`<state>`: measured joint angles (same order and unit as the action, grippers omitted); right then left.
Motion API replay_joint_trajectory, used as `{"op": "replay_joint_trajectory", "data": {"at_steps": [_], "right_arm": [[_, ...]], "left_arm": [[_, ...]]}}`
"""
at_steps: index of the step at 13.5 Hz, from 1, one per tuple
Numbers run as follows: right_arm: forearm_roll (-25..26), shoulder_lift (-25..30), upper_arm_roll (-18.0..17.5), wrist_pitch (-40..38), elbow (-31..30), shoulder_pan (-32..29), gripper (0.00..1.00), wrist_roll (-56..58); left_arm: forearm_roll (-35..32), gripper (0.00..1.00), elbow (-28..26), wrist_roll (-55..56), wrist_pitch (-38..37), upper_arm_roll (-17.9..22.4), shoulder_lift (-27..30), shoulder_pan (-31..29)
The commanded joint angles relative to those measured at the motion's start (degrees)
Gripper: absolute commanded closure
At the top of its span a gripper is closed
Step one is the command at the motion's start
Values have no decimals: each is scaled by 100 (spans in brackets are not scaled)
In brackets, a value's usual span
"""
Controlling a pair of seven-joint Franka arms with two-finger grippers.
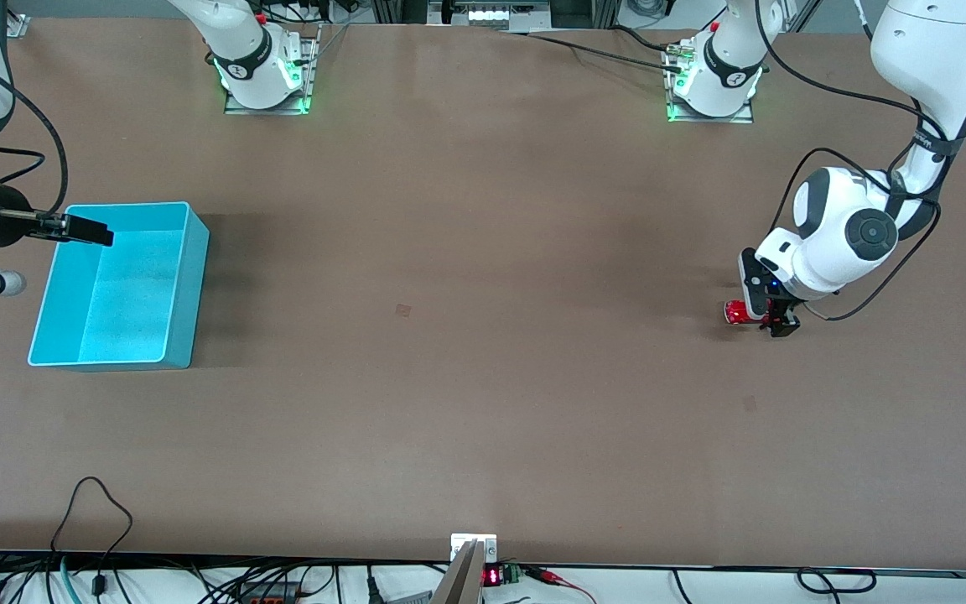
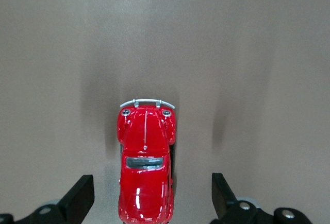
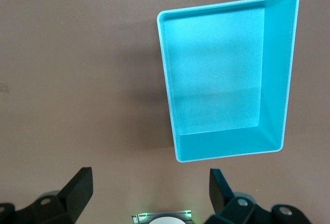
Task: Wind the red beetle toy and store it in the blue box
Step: 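Lower the left gripper and close it on the red car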
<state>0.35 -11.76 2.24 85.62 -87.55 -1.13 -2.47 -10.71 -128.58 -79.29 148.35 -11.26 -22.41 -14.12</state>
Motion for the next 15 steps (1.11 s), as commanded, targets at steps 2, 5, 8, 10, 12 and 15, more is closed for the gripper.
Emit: {"op": "replay_joint_trajectory", "data": {"at_steps": [2, 5, 8, 10, 12, 15], "right_arm": [[70, -28, -4, -27, 63, 156, 0, 18], [44, -28, -4, -71, 54, 175, 0, 53], [36, -37, 5, -62, 54, 184, 0, 53], [27, -54, -4, -71, 54, 184, 0, 53], [36, -63, -4, -71, 54, 175, 0, 71], [27, -63, 5, -80, 45, 157, 0, 71]], "left_arm": [[-133, 4, -18, -156, 212, -42, -97, -91], [-133, 23, 8, -568, 239, -42, -97, -82], [-115, 48, 8, -657, 247, -42, -97, -82], [-115, 54, 8, -657, 247, -42, -88, -82], [-107, 59, 17, -657, 247, -42, -88, -82], [-45, 63, 34, -649, 256, -42, -88, -91]]}}
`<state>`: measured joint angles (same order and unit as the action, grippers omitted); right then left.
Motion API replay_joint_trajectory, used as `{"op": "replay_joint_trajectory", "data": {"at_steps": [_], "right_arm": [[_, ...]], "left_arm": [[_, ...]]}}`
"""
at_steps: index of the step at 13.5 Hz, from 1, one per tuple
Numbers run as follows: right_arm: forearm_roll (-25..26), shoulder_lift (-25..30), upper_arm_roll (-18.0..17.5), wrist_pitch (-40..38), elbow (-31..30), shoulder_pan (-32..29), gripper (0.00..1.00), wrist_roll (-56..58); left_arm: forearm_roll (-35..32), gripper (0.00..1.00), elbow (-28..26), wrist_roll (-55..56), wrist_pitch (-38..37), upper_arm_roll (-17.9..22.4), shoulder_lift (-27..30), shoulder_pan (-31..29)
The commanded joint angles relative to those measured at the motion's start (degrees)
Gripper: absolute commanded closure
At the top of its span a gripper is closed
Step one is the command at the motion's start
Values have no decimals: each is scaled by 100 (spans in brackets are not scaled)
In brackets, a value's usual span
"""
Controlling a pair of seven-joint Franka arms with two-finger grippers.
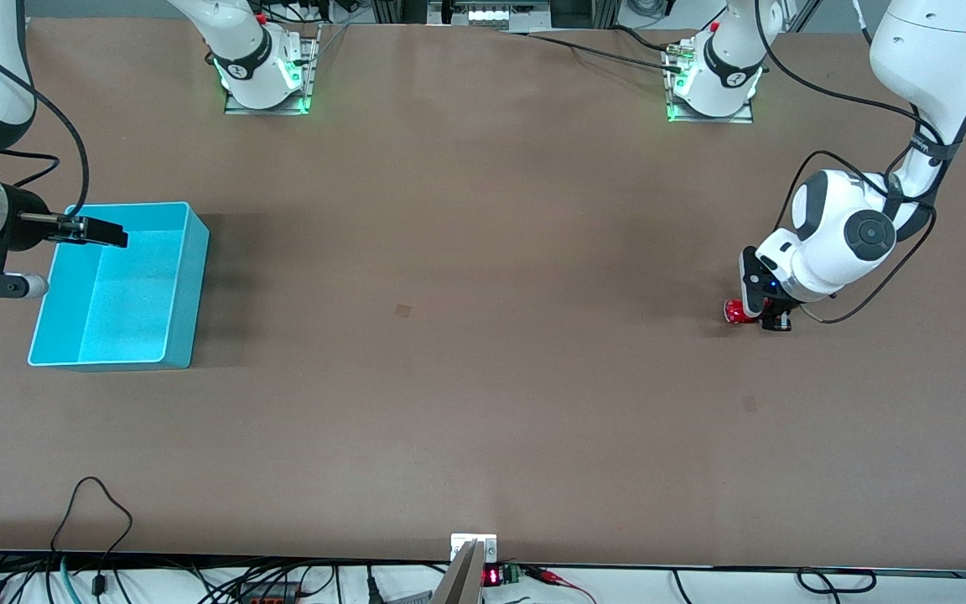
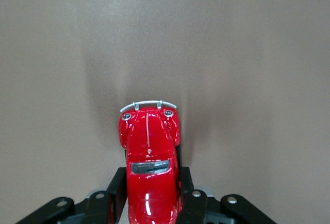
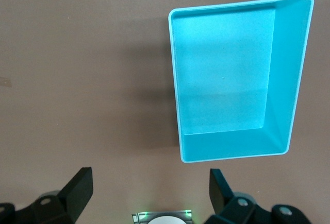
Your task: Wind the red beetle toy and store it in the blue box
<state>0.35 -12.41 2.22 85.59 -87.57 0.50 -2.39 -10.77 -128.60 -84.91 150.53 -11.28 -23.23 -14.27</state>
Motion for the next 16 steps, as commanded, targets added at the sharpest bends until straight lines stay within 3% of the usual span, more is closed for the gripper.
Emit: {"op": "replay_joint_trajectory", "data": {"at_steps": [1, 8, 16], "right_arm": [[27, -7, 6, -77, 38, -15, 0, 98], [27, -51, 15, -77, 38, -41, 0, 204], [44, -60, 24, -77, 38, -24, 0, 274]], "left_arm": [[-40, 65, 45, -79, 38, -41, 3, -67], [-40, 68, 63, -61, -15, -41, -32, -102], [-110, 68, 273, -912, -42, -6, -304, -997]]}}
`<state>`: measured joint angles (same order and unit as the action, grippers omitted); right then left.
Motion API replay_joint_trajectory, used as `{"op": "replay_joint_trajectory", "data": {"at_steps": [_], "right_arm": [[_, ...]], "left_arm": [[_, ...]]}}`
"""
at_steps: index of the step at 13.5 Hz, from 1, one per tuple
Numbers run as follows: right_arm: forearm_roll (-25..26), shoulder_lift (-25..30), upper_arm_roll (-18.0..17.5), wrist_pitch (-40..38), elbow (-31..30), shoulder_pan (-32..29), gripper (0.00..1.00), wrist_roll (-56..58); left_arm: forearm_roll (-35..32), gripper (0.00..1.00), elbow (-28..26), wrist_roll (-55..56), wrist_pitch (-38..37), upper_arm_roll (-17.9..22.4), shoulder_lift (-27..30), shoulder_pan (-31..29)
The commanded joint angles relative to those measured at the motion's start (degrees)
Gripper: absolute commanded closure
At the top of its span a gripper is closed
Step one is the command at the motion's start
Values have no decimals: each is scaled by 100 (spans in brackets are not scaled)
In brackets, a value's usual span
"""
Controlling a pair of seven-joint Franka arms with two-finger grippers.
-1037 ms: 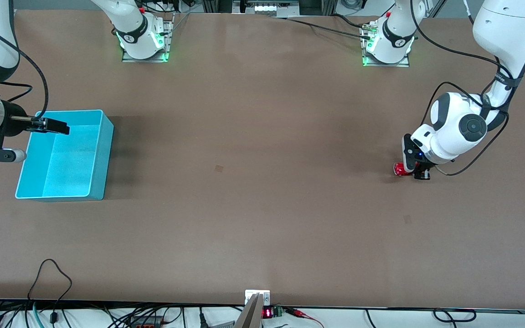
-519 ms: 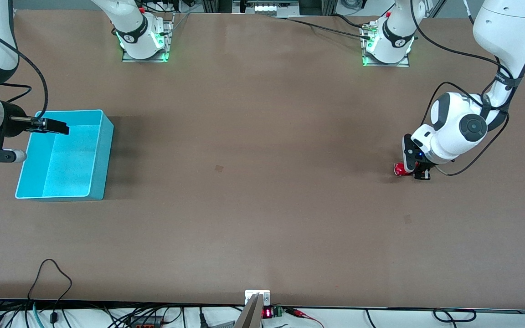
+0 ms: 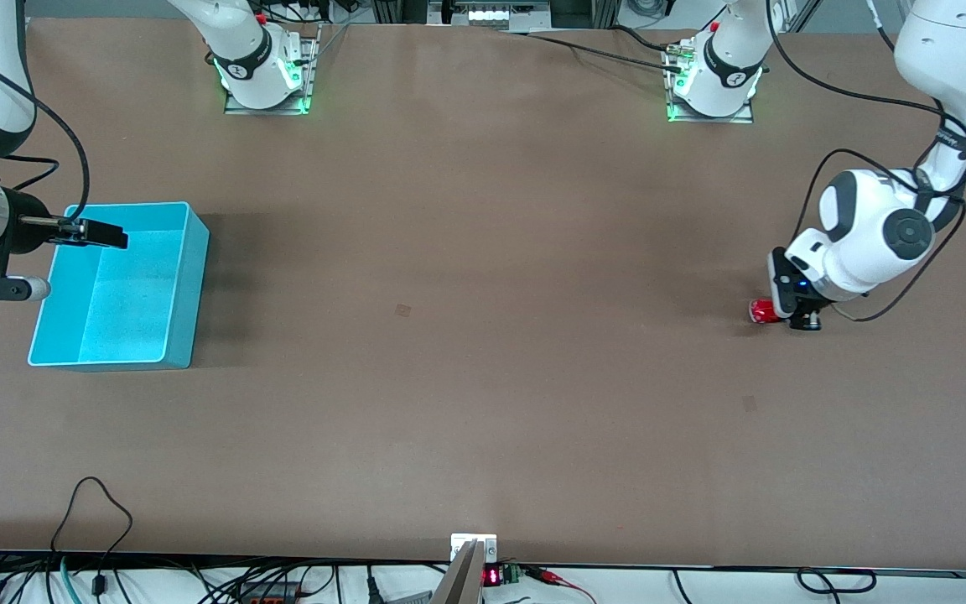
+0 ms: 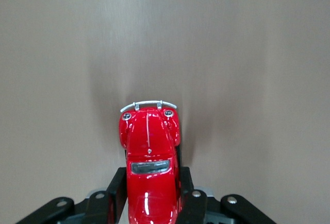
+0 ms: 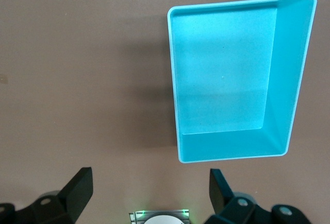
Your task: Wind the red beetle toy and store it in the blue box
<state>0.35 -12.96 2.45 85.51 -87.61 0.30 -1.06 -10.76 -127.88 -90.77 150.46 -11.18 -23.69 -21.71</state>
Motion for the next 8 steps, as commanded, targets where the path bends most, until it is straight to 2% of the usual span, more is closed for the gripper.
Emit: {"op": "replay_joint_trajectory", "data": {"at_steps": [1, 5, 6, 7, 8], "right_arm": [[44, 4, 1, -70, 42, -4, 0, 141], [53, -31, 19, -70, 42, -39, 0, 168], [53, -40, 28, -70, 42, -39, 0, 220], [44, -40, 28, -70, 42, -39, 0, 229], [44, -40, 36, -70, 42, -39, 0, 238]], "left_arm": [[-119, 68, 271, -571, -34, -16, -363, -438], [-110, 64, 368, -1056, -43, 28, -452, -721], [-119, 54, 404, -1057, -95, 20, -426, -721], [-84, 10, 421, -1057, -313, -7, -347, -721], [-75, 0, 526, -1057, -646, -68, -199, -677]]}}
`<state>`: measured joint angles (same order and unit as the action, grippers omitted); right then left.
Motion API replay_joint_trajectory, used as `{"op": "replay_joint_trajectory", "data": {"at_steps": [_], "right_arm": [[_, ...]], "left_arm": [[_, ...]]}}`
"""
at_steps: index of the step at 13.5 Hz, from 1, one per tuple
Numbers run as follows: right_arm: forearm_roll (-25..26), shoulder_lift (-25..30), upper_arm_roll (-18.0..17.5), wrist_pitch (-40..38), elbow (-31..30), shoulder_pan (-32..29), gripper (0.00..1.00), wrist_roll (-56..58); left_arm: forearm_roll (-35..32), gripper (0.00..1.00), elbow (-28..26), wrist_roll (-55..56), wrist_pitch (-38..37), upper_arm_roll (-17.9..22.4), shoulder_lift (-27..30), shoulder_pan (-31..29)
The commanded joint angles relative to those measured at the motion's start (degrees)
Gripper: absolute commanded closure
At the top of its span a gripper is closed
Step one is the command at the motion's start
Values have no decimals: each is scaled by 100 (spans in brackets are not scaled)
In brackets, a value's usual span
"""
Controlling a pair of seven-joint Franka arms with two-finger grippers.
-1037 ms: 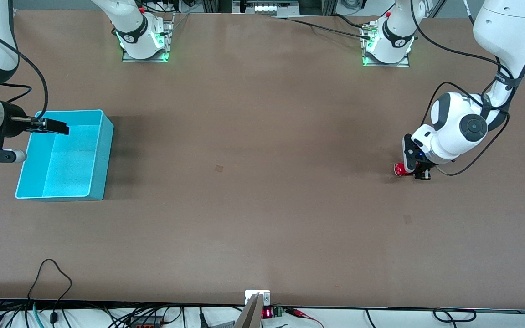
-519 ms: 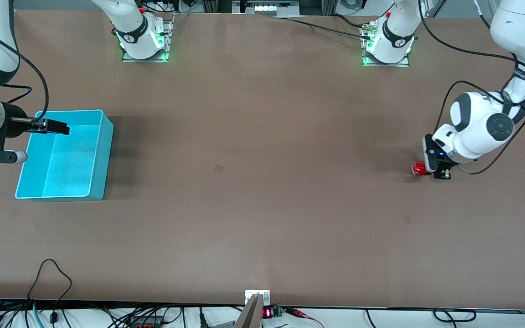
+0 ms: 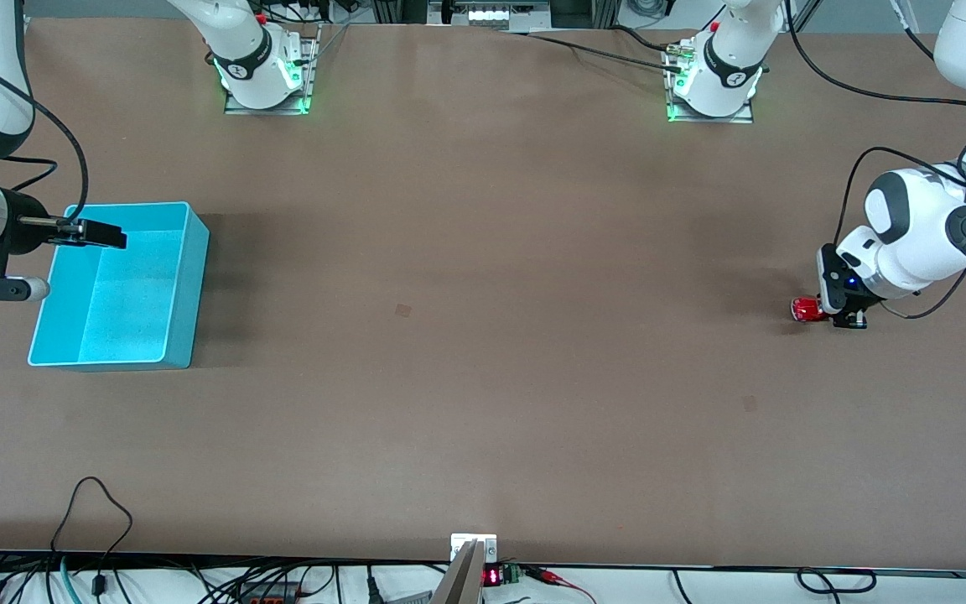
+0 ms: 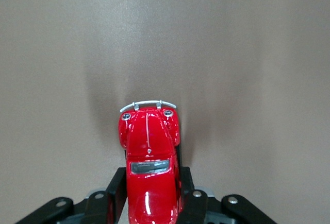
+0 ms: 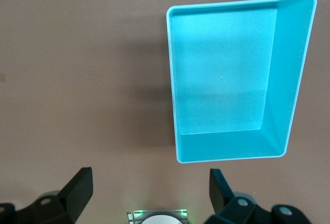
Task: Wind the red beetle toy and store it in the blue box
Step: 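Open the left gripper to release the car so it rolls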
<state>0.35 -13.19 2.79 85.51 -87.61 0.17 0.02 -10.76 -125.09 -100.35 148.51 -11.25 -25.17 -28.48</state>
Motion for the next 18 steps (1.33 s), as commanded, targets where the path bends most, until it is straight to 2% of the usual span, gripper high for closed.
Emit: {"op": "replay_joint_trajectory", "data": {"at_steps": [1, 4, 6, 8, 11, 14, 18], "right_arm": [[44, -17, -7, -69, 42, -26, 0, 121], [35, -17, 2, -60, 51, -43, 0, 130], [9, -17, 2, -69, 51, -113, 0, 121], [9, -25, 2, -69, 42, -122, 0, 69], [-26, -43, 2, -8, 60, -131, 0, 77], [-167, -17, -24, -217, 42, -78, 0, 42], [-184, 36, -16, -297, 60, -114, 0, 103]], "left_arm": [[-66, 0, 379, -99, -820, -149, 38, 78], [-57, 0, 844, -99, -1681, -614, 416, 167], [-31, 0, 1048, -73, -2105, -773, 635, 394], [108, 0, 1136, -46, -2186, -887, 873, 667], [819, 0, 1338, 85, -2186, -897, 953, 1027], [1129, 0, 1539, 1092, -2185, -897, 970, 1283], [1129, 0, 1637, 3676, -2168, -897, 1049, 1362]]}}
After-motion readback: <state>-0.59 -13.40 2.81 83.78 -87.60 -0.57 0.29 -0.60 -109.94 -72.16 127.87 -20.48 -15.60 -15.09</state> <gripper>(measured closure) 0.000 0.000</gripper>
